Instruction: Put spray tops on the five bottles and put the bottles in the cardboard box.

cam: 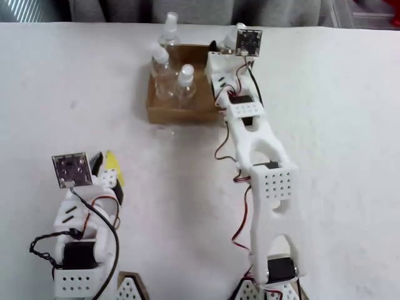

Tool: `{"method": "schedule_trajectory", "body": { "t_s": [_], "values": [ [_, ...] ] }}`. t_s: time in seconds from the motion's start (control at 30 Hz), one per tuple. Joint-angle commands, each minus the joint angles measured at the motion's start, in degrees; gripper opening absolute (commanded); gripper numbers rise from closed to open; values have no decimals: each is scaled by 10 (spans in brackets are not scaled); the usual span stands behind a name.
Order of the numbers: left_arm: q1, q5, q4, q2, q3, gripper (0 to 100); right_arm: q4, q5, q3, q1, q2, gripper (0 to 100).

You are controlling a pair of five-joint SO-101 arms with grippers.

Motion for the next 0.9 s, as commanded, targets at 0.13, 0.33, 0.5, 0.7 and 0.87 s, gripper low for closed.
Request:
{"method": "schedule_trajectory", "body": {
  "t_s": [0.13, 0.33, 0.5, 0.7, 0.87],
  "values": [
    [-6, 3, -11, -7, 0, 83, 80, -16, -21, 0, -99, 361],
    [-6, 3, -11, -7, 0, 83, 167, -57, -21, 3, -137, 362],
    [-6, 3, -11, -7, 0, 83, 214, -57, -21, 4, -158, 362],
    [-6, 3, -11, -7, 0, 83, 271, -56, -21, 6, -180, 365],
    [-6, 2, -11, -7, 0, 83, 264, -53, -26, 3, -179, 365]
  ]
}}
